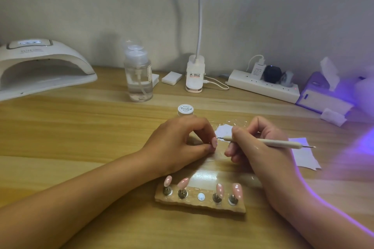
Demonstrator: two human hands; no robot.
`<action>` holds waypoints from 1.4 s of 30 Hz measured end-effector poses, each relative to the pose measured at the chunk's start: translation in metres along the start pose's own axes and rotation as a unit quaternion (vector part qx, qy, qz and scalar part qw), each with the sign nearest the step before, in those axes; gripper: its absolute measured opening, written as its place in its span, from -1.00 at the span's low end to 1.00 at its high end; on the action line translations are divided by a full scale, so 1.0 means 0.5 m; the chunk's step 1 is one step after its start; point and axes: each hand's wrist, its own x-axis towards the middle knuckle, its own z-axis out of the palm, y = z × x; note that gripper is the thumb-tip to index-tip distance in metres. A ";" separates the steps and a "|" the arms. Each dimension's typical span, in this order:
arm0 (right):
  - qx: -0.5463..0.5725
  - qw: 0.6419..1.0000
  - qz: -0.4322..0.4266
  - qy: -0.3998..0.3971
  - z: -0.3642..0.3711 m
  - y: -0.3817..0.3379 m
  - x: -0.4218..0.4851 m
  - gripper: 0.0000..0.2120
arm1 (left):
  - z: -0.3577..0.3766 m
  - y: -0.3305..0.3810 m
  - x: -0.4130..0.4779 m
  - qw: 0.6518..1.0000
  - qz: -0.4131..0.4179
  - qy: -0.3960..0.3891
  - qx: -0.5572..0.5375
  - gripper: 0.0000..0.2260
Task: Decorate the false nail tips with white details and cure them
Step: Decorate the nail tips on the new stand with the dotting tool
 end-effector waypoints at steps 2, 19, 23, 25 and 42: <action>-0.002 1.000 -0.002 -0.003 0.001 -0.001 -0.001 -0.76 | 0.000 0.000 0.000 1.000 0.001 0.000 0.000 -0.85; 0.002 1.000 0.002 -0.005 0.004 -0.005 -0.003 -0.75 | 0.000 -0.001 0.000 1.000 0.005 -0.002 0.006 -0.86; -0.001 1.000 -0.001 -0.003 0.003 -0.004 -0.002 -0.74 | 0.000 -0.001 0.001 1.000 0.003 0.000 0.007 -0.87; -0.002 1.000 0.001 -0.005 0.004 -0.004 -0.002 -0.74 | 0.000 -0.001 0.000 1.000 0.002 -0.001 0.006 -0.87; 0.074 0.995 -0.020 0.061 -0.005 -0.013 -0.005 -0.72 | -0.002 0.001 0.001 1.000 -0.001 -0.007 0.001 -0.89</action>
